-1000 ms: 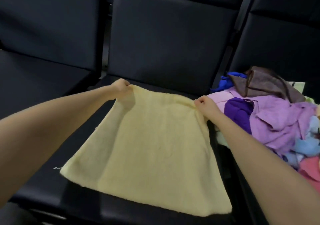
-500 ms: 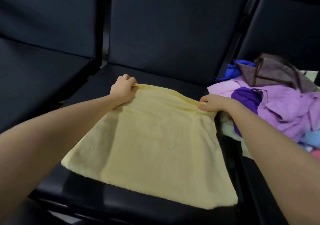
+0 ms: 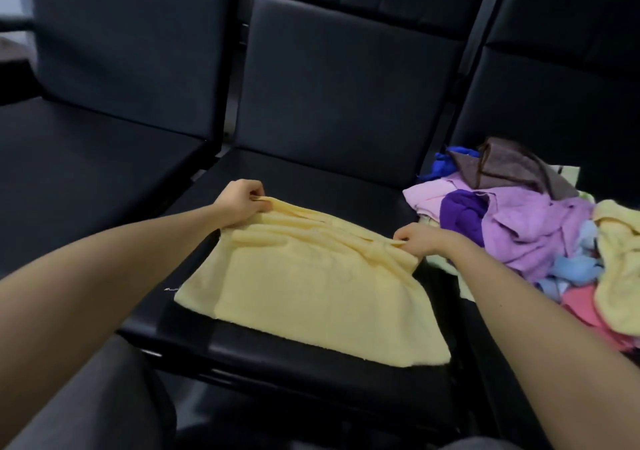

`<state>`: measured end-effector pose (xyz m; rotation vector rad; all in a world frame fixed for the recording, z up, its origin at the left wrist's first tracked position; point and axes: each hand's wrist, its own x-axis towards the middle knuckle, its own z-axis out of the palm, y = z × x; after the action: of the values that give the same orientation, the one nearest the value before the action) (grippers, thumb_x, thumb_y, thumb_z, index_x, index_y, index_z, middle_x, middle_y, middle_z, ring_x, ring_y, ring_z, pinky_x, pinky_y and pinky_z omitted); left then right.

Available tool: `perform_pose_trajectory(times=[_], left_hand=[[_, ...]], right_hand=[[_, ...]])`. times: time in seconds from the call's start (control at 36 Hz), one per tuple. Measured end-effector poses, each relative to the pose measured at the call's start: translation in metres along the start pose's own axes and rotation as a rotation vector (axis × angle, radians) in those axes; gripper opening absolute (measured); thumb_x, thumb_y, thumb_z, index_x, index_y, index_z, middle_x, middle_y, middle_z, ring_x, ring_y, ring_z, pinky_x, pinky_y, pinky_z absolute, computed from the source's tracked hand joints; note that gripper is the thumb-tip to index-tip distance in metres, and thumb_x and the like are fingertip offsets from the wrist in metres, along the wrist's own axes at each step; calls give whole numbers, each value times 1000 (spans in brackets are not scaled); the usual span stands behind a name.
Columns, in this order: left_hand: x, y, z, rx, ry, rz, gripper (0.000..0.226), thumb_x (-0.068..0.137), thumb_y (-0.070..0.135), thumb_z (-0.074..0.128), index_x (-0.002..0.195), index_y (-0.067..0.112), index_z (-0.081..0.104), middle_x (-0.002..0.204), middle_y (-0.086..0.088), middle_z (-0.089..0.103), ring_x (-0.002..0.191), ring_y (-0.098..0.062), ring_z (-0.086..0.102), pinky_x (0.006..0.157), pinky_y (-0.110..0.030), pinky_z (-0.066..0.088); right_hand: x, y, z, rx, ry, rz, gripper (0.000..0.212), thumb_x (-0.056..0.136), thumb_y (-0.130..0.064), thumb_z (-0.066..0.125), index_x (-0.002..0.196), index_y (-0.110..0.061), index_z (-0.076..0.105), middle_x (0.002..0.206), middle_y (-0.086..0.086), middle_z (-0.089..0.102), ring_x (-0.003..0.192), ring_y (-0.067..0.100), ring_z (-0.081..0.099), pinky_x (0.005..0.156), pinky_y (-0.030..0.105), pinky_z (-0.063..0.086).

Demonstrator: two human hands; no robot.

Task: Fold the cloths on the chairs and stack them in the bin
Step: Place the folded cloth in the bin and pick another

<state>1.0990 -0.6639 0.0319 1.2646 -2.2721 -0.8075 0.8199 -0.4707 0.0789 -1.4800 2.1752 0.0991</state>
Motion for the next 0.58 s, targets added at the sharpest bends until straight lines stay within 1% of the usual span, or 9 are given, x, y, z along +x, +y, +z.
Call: perform_pose_trajectory(times=[0.08, 0.17, 0.22, 0.31, 0.36, 0.42, 0.5, 0.53, 0.58], left_hand=[[-5, 8, -16, -15, -6, 35, 18, 85, 18, 67, 72, 15, 55, 74, 2, 55, 70, -14, 52, 55, -23, 38], [-6, 19, -35, -30, -12, 69, 15, 88, 18, 63, 76, 13, 57, 73, 2, 53, 70, -15, 50, 56, -24, 38], [-6, 27, -50, -25, -21, 93, 11, 92, 22, 59, 86, 13, 62, 78, 2, 56, 74, -14, 52, 60, -24, 39], [-3, 40, -75, 57, -29, 125, 15, 95, 26, 57, 95, 14, 65, 89, 0, 60, 84, -15, 55, 67, -25, 40], [-1, 49, -91, 141, -23, 136, 14, 93, 26, 59, 94, 14, 66, 90, 1, 61, 84, -15, 55, 68, -25, 39], [1, 57, -104, 212, -10, 131, 12, 89, 26, 65, 91, 14, 66, 88, 1, 61, 84, -17, 57, 70, -27, 41], [1, 68, -118, 268, 34, 117, 16, 80, 26, 75, 77, 19, 62, 84, 1, 61, 80, -20, 59, 66, -31, 47], [0, 71, -121, 270, 52, 115, 18, 78, 26, 77, 75, 19, 60, 83, 1, 60, 79, -20, 58, 64, -32, 47], [-1, 75, -126, 270, 82, 128, 17, 78, 26, 76, 78, 16, 62, 82, 1, 59, 79, -19, 57, 65, -32, 46]], right_hand=[[-11, -10, -3, -49, -70, -6, 12, 90, -14, 56, 79, -17, 60, 80, -6, 53, 77, 9, 50, 61, 17, 38], [-18, -12, -13, -53, 84, -2, 10, 88, -14, 57, 91, -11, 65, 85, 0, 58, 84, 17, 55, 67, 23, 46], [-25, -14, -24, -61, 195, 11, 9, 89, -12, 55, 83, -11, 62, 77, 1, 56, 76, 18, 53, 58, 22, 42], [-30, -17, -46, -130, 349, 37, 29, 86, -1, 50, 60, -12, 53, 64, 5, 49, 65, 22, 48, 49, 25, 33], [-34, -19, -62, -210, 449, 40, 37, 81, 4, 47, 53, -20, 47, 69, 10, 54, 69, 27, 55, 57, 27, 35], [-39, -23, -73, -317, 550, 27, 38, 80, 4, 46, 55, -23, 42, 82, 10, 57, 85, 31, 56, 67, 30, 35], [-46, -31, -81, -449, 651, 6, 25, 88, 0, 44, 81, -23, 51, 94, 0, 51, 103, 27, 44, 82, 38, 32], [-47, -32, -82, -455, 675, 5, 25, 88, 0, 44, 93, -24, 51, 95, -1, 52, 104, 25, 43, 86, 39, 31], [-48, -34, -84, -411, 722, 0, 31, 86, 2, 45, 104, -22, 46, 91, -1, 54, 101, 25, 43, 86, 39, 28]])
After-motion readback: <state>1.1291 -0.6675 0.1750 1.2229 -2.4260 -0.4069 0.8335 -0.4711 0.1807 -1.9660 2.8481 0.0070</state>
